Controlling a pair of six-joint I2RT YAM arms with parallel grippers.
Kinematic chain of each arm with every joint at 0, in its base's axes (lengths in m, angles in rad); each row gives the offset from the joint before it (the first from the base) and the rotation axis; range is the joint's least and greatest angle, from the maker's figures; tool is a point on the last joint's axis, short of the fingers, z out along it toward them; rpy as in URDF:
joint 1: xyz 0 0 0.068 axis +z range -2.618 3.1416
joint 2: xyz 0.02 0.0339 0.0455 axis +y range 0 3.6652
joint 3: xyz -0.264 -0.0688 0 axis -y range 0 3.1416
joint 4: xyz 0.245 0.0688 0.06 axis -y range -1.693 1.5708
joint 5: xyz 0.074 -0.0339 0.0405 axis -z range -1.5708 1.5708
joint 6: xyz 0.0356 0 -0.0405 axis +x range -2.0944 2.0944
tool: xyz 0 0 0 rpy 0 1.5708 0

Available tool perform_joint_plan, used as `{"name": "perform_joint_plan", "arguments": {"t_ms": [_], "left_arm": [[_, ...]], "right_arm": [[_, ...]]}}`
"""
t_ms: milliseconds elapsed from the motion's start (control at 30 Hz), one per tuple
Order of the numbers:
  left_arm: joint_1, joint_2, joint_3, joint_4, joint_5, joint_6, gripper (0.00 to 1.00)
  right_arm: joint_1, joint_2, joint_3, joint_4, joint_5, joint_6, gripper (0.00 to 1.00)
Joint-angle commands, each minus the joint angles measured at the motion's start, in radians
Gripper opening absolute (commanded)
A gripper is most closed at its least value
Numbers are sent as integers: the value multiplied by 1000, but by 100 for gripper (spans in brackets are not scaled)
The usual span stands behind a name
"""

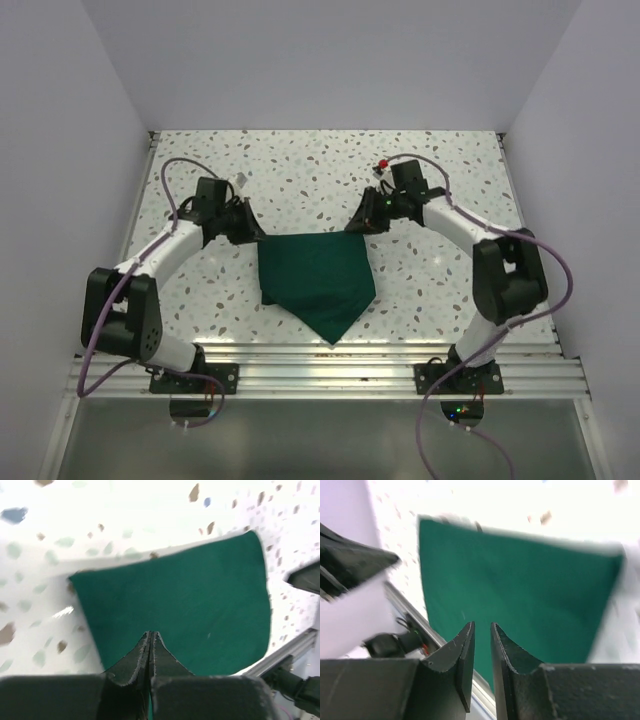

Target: Prepare the surgical pack

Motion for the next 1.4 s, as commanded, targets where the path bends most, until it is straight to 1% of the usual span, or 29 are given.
{"name": "perform_joint_plan", "arguments": {"t_ms": [0,33,67,133,167,267,400,467,533,633,700,767,900,1000,1033,1067,1133,1200,1267,1300,1333,1367], "left_arm": [[0,85,4,245,155,-106,0],[1,139,17,262,166,-117,0],[0,163,23,296,189,-127,0],[1,231,49,310,189,-142,0],[5,249,53,319,194,-148,0],[12,306,73,329,199,-167,0],[38,331,77,278,171,-164,0],[58,325,63,257,166,-147,0],[75,309,55,234,153,-130,0],[89,288,41,195,148,-107,0],[90,271,31,192,156,-96,0],[90,237,27,177,154,-91,0],[90,159,24,152,165,-70,0],[89,112,11,149,180,-65,6],[89,104,1,158,192,-67,13],[89,98,-8,164,197,-71,15],[89,96,-35,166,205,-75,15],[89,101,-32,126,206,-62,15],[89,89,-22,97,192,-20,15],[87,66,0,76,171,-1,14],[86,53,14,16,104,20,15],[83,41,44,-15,73,65,16]], "right_arm": [[-1,182,71,314,-177,157,23],[-1,214,89,342,-194,180,22],[-1,240,120,383,-200,209,23],[-4,300,138,395,-197,229,23],[-2,320,147,437,-206,251,22],[-4,358,122,505,-223,286,22],[-45,369,63,496,-191,256,22],[-83,373,20,514,-186,243,22],[-110,375,3,496,-165,222,22],[-145,387,17,447,-172,182,22],[-143,360,42,402,-160,116,22],[-136,326,68,312,-142,66,22],[-99,190,89,254,-149,44,22],[-53,147,56,327,-233,113,23],[-33,145,21,377,-246,152,24],[-22,145,2,393,-248,167,24],[-10,156,-64,454,-240,218,23],[-15,140,-119,464,-222,243,22],[-25,67,-124,349,-183,176,22],[-27,39,-94,259,-119,118,22],[-27,-16,-80,62,-84,1,22],[-25,-45,-76,-17,-58,-43,22]]}}
